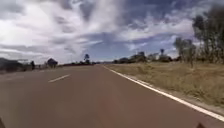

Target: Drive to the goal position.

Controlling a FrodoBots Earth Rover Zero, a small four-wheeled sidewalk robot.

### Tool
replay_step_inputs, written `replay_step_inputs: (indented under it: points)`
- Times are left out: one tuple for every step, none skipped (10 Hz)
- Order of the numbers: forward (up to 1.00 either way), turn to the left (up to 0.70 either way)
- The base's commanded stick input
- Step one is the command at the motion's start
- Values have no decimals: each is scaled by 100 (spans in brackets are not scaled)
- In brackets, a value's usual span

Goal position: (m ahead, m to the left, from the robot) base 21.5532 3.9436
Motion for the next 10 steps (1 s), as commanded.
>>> replay_step_inputs:
  points:
    - [100,0]
    - [100,0]
    - [100,0]
    - [100,0]
    - [100,0]
    - [100,0]
    - [100,0]
    - [100,0]
    - [100,0]
    - [100,0]
